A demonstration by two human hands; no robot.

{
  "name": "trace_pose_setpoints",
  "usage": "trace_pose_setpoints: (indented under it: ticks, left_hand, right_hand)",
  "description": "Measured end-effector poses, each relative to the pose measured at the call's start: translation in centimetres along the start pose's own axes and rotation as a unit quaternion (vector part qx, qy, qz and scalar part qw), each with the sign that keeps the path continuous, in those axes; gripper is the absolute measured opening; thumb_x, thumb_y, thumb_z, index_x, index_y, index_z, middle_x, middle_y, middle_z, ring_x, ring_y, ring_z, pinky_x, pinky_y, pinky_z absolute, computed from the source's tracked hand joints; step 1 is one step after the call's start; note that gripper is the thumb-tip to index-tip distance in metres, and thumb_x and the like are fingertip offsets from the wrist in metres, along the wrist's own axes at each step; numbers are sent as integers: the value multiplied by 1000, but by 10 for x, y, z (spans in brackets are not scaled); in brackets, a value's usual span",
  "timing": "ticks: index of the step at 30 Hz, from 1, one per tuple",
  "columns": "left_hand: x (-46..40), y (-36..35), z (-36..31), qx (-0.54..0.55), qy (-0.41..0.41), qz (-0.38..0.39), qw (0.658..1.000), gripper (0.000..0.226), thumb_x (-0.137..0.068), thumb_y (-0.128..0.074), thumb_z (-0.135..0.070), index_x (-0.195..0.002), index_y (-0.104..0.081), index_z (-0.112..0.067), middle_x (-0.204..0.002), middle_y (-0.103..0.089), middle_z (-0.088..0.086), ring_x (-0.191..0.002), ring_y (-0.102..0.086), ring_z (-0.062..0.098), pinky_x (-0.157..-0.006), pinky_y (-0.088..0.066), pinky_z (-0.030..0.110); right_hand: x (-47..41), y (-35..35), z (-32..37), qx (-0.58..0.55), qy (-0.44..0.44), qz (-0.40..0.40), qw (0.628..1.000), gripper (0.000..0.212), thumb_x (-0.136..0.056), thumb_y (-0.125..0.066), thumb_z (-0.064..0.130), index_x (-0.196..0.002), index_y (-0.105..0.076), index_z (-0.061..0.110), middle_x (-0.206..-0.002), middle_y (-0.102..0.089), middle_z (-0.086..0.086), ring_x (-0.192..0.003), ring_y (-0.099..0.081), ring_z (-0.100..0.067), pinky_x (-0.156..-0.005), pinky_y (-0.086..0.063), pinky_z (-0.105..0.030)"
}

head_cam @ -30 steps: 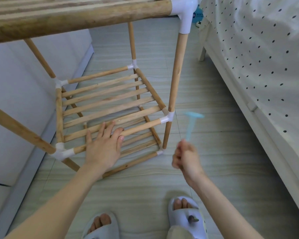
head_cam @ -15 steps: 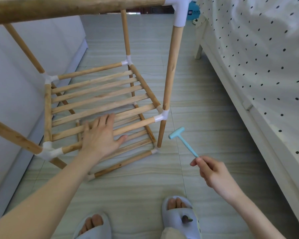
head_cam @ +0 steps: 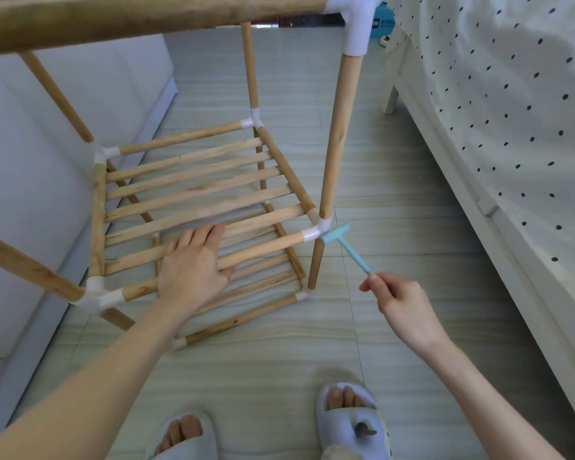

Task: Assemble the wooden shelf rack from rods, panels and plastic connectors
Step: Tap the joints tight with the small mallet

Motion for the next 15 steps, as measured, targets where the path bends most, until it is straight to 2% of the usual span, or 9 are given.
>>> trace_pose_setpoints:
  ticks: [3,7,10,12,13,15]
  left_hand:
    - [1,2,5,17,-14,-2,1000,67,-84,-58,-51,-141,-38,-20,-143,-42,-1,-129,-37,22,-103,-32,38]
    - [2,5,19,30,-34,-3,999,71,-81,-59,-57,-140,-41,-22,-143,-44,-2,-129,-39,21,-102,-34,38]
    - [-3,7,34,42,-54,2,998,71,-77,-63,-58,-137,-45,-23,-140,-48,-3,-128,-43,21,-98,-38,39]
    - [-9,7,45,48,-66,17,997,70,-76,-68,-53,-136,-46,-26,-140,-48,-4,-128,-43,21,-100,-36,39]
    - [-12,7,49,48,-74,23,996,69,-76,-70,-49,-136,-46,-27,-140,-48,-4,-128,-43,21,-102,-33,39]
    - [-16,5,58,35,-85,26,995,68,-75,-74,-41,-136,-46,-28,-140,-48,-5,-130,-41,20,-108,-26,39]
  right_hand:
    - [0,3,-2,0,6,15,1000,29,-95,-48,18,-71,-64,18,-41,-35,9,-41,-33,-7,-45,-26,-17]
    - [14,16,-22,-86,-30,-46,995,25,-96,-48,16,-75,-61,18,-45,-36,9,-41,-30,-7,-46,-28,-22]
    - [28,18,-34,-89,-20,17,996,20,-96,-49,12,-79,-59,14,-43,-34,8,-39,-27,-6,-40,-25,-17]
    - [35,20,-38,-29,30,32,999,15,-93,-54,12,-79,-58,16,-45,-36,6,-40,-28,-6,-41,-25,-17]
    - [38,23,-37,36,81,19,996,13,-91,-59,13,-79,-58,19,-48,-39,7,-42,-32,-7,-43,-27,-18]
    - [41,27,-22,188,193,7,963,9,-89,-62,25,-81,-62,21,-52,-45,12,-47,-43,-5,-48,-32,-19]
Point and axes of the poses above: each hand's wrist, its own x-axis away from the middle knuckle, its own y-axis out of the back of the hand, z = x × y, the point moved 2 cm from there along -x, towards the middle knuckle
